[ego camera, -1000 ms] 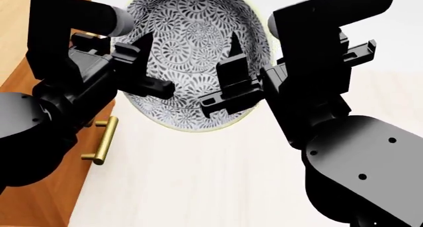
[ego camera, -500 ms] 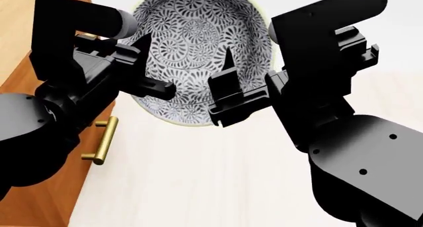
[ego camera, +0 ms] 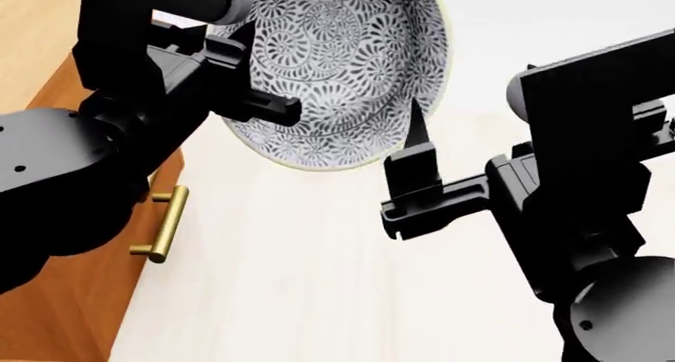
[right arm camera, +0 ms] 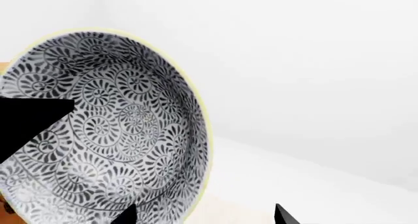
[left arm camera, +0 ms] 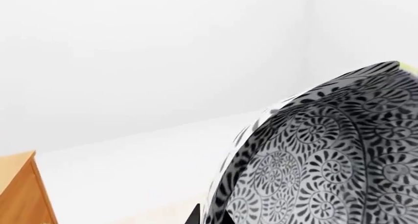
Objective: Put the bowl on top of the cabinet.
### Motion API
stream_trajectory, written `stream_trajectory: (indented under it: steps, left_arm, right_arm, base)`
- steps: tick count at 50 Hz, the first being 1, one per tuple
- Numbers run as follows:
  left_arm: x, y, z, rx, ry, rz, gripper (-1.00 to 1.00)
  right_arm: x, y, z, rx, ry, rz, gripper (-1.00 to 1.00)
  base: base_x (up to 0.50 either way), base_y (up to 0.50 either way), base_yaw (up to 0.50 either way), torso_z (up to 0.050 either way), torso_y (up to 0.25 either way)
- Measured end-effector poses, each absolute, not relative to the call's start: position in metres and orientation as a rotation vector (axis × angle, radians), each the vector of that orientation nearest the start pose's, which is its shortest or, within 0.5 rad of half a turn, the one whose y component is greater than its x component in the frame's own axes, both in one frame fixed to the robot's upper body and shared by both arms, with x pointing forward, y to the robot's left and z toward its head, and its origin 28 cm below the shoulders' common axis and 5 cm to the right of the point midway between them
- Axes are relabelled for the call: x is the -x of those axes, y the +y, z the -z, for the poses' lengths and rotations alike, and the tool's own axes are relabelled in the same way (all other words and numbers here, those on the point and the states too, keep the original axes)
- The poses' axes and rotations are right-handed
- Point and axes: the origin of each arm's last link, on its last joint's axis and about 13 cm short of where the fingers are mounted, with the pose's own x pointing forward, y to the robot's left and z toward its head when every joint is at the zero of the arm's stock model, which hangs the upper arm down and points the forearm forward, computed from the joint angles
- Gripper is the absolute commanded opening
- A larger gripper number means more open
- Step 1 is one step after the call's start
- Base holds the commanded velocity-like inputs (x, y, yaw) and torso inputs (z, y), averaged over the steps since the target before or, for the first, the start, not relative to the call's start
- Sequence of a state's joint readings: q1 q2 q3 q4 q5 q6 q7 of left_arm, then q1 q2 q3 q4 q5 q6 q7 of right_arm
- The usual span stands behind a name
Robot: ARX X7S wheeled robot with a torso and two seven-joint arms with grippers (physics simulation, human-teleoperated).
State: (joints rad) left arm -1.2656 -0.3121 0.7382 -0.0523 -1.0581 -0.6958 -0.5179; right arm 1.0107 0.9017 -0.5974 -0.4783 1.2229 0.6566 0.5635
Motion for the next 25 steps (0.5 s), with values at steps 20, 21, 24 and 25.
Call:
stream_trajectory:
  steps: [20, 21, 24, 25]
  left_arm:
    - [-0.342, 0.137, -0.315, -0.018, -0.013, 0.243, -1.0]
    - [-0.343, 0.137, -0.318, -0.01, -0.008, 0.239, -1.0]
    - [-0.343, 0.138, -0.328, 0.006, 0.003, 0.223, -1.0]
    - [-0.343, 0.138, -0.332, 0.012, 0.008, 0.219, -1.0]
  right_arm:
    - [-0.207, -0.172, -0.216, 0.111, -0.147, -0.164, 1.0]
    - [-0.205, -0.173, -0.214, 0.109, -0.148, -0.164, 1.0]
    - [-0.202, -0.173, -0.209, 0.107, -0.15, -0.167, 1.0]
    - [-0.201, -0.173, -0.208, 0.106, -0.151, -0.168, 1.0]
  base:
    - [0.0, 0.0, 0.0, 0.0, 0.001]
    - [0.0, 0.0, 0.0, 0.0, 0.0]
    - [0.0, 0.0, 0.0, 0.0, 0.0]
    - [0.0, 0.0, 0.0, 0.0, 0.0]
